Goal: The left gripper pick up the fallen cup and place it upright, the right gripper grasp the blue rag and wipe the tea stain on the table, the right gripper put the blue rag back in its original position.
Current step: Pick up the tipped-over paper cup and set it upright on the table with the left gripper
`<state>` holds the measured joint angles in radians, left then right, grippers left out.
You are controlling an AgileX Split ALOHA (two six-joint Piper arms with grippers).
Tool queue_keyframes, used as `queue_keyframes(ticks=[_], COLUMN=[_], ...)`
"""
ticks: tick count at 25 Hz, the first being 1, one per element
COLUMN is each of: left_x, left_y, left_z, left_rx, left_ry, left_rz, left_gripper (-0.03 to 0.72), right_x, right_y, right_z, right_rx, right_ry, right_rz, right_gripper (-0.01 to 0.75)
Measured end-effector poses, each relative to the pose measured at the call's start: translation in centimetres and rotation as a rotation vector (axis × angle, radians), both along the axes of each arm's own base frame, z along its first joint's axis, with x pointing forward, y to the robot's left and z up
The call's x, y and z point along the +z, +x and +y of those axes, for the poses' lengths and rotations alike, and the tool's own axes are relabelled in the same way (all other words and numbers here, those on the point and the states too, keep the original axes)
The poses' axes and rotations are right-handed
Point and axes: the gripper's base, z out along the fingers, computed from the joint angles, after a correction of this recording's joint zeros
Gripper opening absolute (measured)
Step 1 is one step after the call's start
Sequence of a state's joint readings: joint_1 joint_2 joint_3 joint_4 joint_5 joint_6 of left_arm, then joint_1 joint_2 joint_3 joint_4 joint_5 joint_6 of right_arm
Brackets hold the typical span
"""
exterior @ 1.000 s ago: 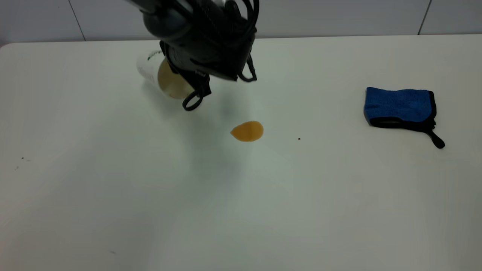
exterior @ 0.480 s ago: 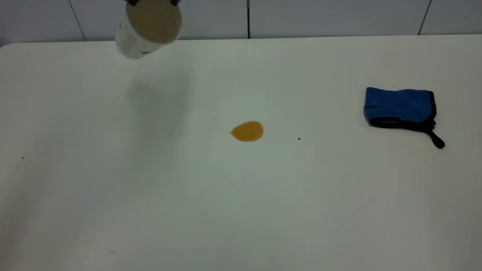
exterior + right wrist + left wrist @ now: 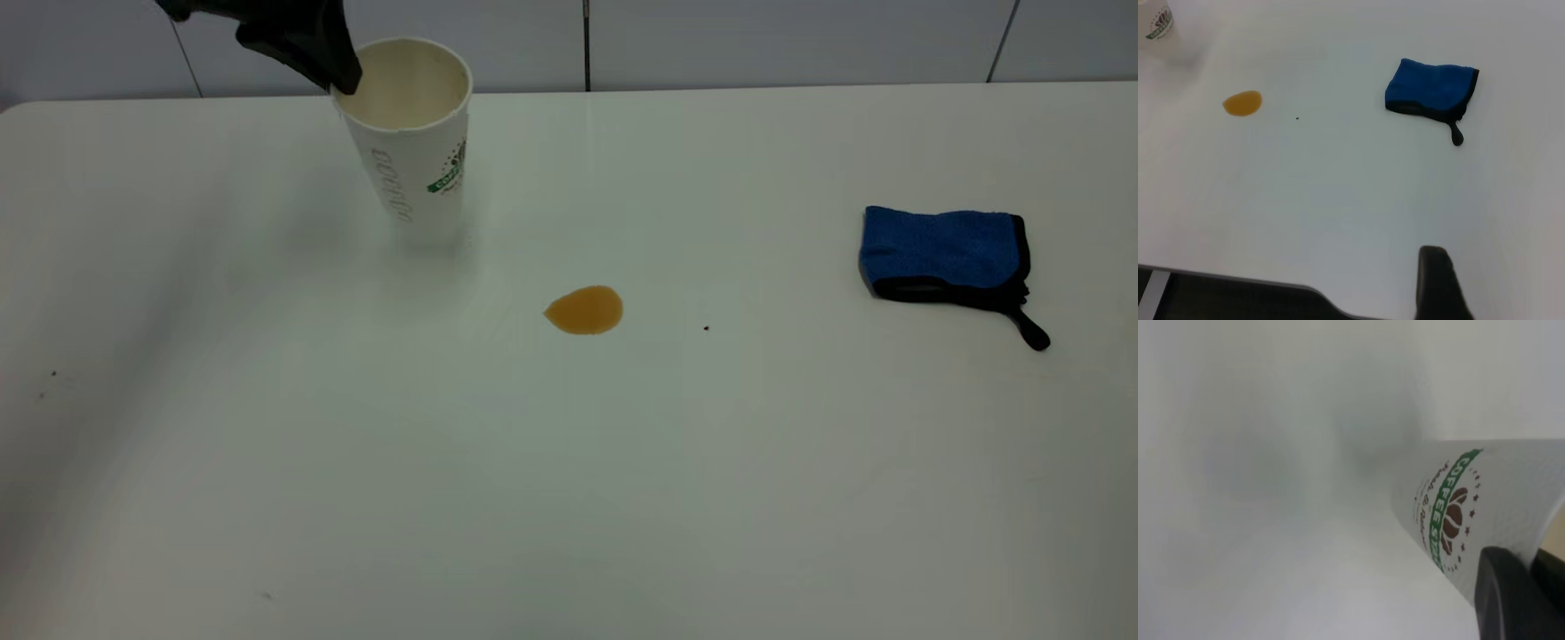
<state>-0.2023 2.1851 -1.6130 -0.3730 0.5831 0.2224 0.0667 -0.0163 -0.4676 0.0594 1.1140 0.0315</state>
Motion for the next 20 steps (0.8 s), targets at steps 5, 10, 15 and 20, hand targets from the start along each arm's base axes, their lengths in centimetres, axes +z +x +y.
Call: queue_keyframes(ticks=[5,10,15,20], left_x=[-2.9,-5.6,-6.3,-6.4], left_y=[0.8,1.0,1.0,1.0], left_z=[0.6,1.0,1.1,1.1], left_rx=[0.002,0.031,0.032,0.031], left_ry=[-0.146,-0.178,-0.173,-0.173], left_rz=[0.038,0.082,0.088,0.088], left_gripper=[0.018,0.018,0.022,0.081], right_x=[0.0,0.0,0.0,0.0], right_y=[0.0,0.0,0.0,0.0], right_z=[0.0,0.0,0.0,0.0], right_rx=[0.000,0.000,0.000,0.000], right_ry=[0.000,0.000,0.000,0.000], right_rz=[0.000,0.000,0.000,0.000], right_gripper=[0.490,0.490,0.490,0.490])
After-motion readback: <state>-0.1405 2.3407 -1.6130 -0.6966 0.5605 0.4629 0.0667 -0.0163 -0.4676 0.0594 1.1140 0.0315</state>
